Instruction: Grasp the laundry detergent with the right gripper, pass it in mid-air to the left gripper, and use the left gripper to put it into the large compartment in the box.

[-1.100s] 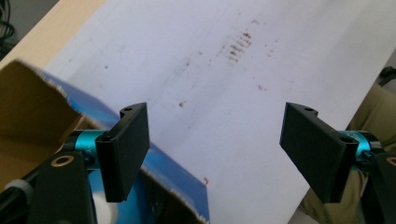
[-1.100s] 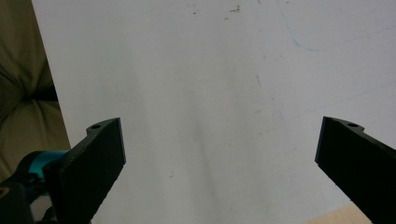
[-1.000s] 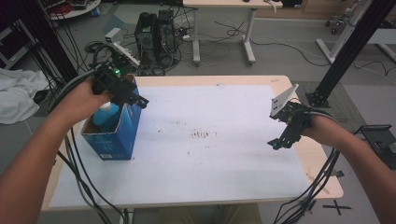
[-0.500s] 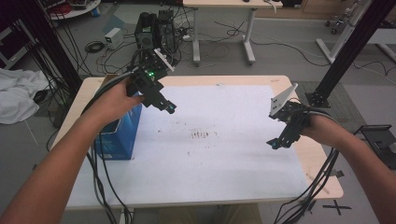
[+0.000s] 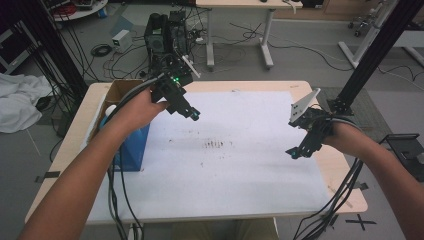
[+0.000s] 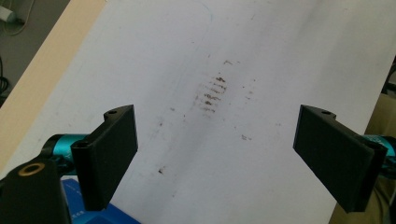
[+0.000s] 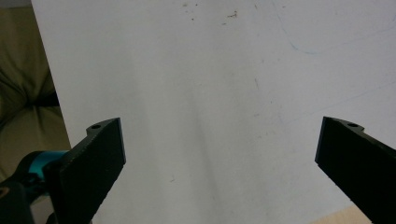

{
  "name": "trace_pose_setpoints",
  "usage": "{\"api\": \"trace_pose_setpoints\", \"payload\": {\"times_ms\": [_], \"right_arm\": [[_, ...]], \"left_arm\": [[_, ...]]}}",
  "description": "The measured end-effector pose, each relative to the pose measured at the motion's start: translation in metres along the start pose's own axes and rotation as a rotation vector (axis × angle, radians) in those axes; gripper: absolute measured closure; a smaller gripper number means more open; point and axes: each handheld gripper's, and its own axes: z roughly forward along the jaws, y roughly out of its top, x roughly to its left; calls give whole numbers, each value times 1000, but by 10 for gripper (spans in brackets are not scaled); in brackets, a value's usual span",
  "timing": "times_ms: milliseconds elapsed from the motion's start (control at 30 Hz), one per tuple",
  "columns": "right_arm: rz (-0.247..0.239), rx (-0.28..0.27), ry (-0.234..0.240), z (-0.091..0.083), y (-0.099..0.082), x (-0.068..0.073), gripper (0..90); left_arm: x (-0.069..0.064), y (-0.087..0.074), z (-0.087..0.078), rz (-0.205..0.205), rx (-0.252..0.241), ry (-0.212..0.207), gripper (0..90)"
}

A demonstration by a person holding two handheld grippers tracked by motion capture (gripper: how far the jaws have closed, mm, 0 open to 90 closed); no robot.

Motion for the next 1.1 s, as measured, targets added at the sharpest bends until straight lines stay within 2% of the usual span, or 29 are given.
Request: {"api": "trace_pose_setpoints", "payload": {"times_ms": [33, 67, 100, 133, 167, 233, 333, 400, 433, 467, 500, 567, 633, 867, 900, 933, 1033, 1067, 1100], "right_arm": [[14, 5, 3, 0, 1, 1, 7], [-2, 1, 0, 0, 1, 0, 7], [7, 5, 5, 0, 2, 1, 7], [5, 1, 5, 0, 3, 1, 7], [-10, 0, 2, 0, 4, 0, 7], [1, -2, 3, 0, 6, 0, 7], [4, 1, 3, 0, 8, 0, 7], [-1, -1, 1, 0, 9, -1, 7], [4, 4, 7, 1, 10, -1, 7], [4, 4, 7, 1, 10, -1, 7], [-16, -9, -10, 2, 10, -3, 7], [-15, -8, -10, 3, 10, -4, 7], [-19, -5, -9, 3, 11, -5, 6], [-13, -7, -8, 3, 11, -6, 7], [-9, -6, -8, 3, 11, -6, 6], [-17, -5, -6, 3, 11, -6, 7], [-15, -3, -5, 5, 12, -6, 7], [-5, -4, -5, 5, 13, -5, 7], [-21, -4, -2, 5, 13, -6, 7]], "left_arm": [[1, 2, 3, 10, 11, -8, 138], [1, 2, 5, 6, 15, -15, 138], [3, 3, 5, 36, 37, -15, 138], [0, 3, 8, -8, 10, -22, 138], [1, 4, 8, 21, 30, -24, 138], [2, 6, 10, 47, 44, -19, 138], [1, 7, 11, 49, 50, -22, 138], [0, 8, 14, 50, 36, -22, 138], [2, 10, 14, 72, 52, -29, 138], [2, 10, 14, 72, 52, -29, 138], [3, 10, 17, 63, 51, -35, 138], [3, 10, 19, 50, 39, -42, 138], [4, 10, 19, 62, 45, -35, 138], [5, 10, 21, 67, 35, -47, 138], [6, 11, 21, 83, 56, -51, 138], [5, 11, 22, 71, 46, -44, 138], [6, 11, 22, 93, 66, -44, 138], [6, 11, 22, 92, 67, -47, 138], [5, 10, 24, 72, 44, -49, 138]]}}
